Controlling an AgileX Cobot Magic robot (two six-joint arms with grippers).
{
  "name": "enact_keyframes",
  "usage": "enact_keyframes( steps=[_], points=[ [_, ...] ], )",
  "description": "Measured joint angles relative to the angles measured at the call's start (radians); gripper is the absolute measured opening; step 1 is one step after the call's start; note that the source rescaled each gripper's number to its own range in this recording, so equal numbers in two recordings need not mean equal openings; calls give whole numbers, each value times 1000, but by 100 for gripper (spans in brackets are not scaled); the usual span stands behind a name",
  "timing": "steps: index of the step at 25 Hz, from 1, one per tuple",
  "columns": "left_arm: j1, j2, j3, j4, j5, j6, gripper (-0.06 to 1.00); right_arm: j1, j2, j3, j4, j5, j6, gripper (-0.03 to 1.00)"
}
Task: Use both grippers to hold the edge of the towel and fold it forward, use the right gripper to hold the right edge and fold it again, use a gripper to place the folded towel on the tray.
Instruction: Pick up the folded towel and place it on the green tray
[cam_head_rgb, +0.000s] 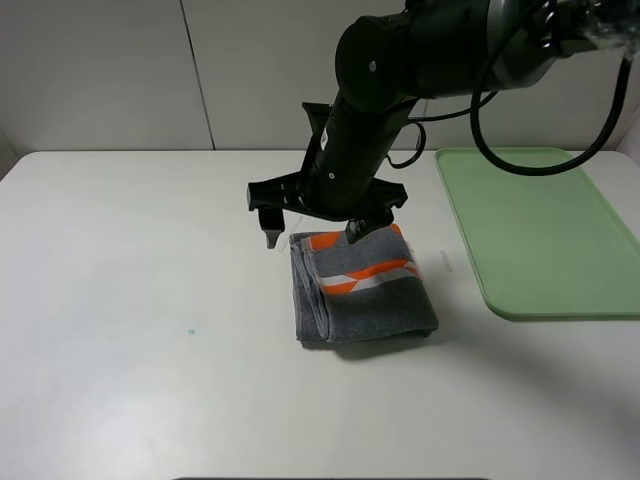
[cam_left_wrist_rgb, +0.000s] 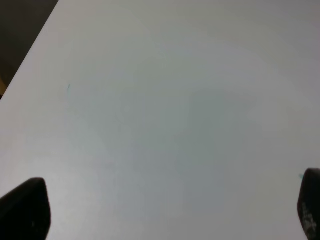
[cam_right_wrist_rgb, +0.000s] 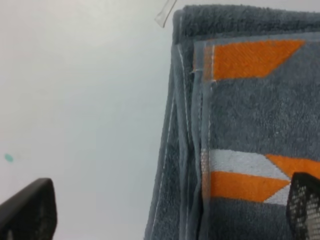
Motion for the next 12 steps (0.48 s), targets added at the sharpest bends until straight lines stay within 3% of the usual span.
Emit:
enact_keyframes(
  steps=[5,12],
  points=[
    [0,0,0,0,0,0,100,0,-24,0,-1,62,-41,100],
    [0,0,0,0,0,0,100,0,-75,0,-13,229,-125,100]
  ],
)
